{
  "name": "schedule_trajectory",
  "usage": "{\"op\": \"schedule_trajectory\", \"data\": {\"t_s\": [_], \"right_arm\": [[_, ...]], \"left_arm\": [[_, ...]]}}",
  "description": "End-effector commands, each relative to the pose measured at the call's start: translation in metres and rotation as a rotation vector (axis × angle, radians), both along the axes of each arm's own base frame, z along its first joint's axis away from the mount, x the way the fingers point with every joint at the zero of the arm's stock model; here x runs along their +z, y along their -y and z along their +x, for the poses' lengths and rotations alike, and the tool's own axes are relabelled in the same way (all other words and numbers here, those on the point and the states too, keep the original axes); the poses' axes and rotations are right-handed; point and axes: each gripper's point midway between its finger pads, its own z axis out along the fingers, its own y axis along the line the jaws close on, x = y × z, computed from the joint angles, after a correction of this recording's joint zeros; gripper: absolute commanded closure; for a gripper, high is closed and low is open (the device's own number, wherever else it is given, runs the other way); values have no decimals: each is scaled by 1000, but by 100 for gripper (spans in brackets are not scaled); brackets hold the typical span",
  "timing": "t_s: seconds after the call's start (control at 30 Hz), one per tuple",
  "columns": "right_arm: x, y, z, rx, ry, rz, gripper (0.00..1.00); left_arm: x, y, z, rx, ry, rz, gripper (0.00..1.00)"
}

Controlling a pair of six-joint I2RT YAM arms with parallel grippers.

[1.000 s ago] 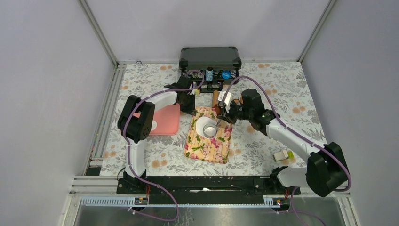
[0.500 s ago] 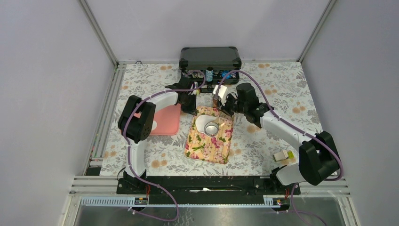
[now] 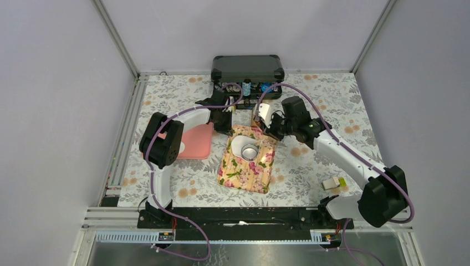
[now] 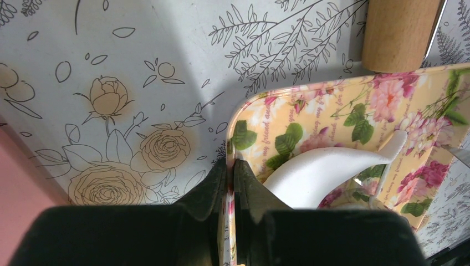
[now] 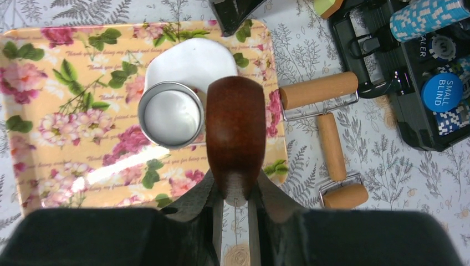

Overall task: Roll out the dumpling wrappers from the dough
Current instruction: Remove the dumpling wrapper from the work surface.

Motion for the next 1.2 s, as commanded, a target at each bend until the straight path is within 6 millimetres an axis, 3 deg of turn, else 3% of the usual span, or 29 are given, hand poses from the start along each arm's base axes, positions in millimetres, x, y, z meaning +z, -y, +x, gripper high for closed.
{"op": "schedule_trajectory", "data": {"t_s": [0.0, 0.17, 0.33, 0.5, 1.03, 1.17], "right_arm": [[45, -9, -11, 26, 38, 104, 100], [59, -32, -10, 33, -7, 246, 100], [41, -43, 3, 23, -32, 253, 100], [24, -49, 3, 35, -76, 242, 100], [-28, -2, -40, 35, -204, -9, 100], [-28, 7, -45, 40, -205, -56, 100]], "left_arm": [[-19, -14, -16, -10, -37, 90, 100], [-19, -12, -17, -15, -44, 78, 100], [-18, -11, -17, -19, -44, 74, 100], [-19, -10, -17, -19, -47, 70, 100], [-18, -14, -15, 0, -35, 87, 100], [-16, -16, -15, 3, -29, 91, 100]]}}
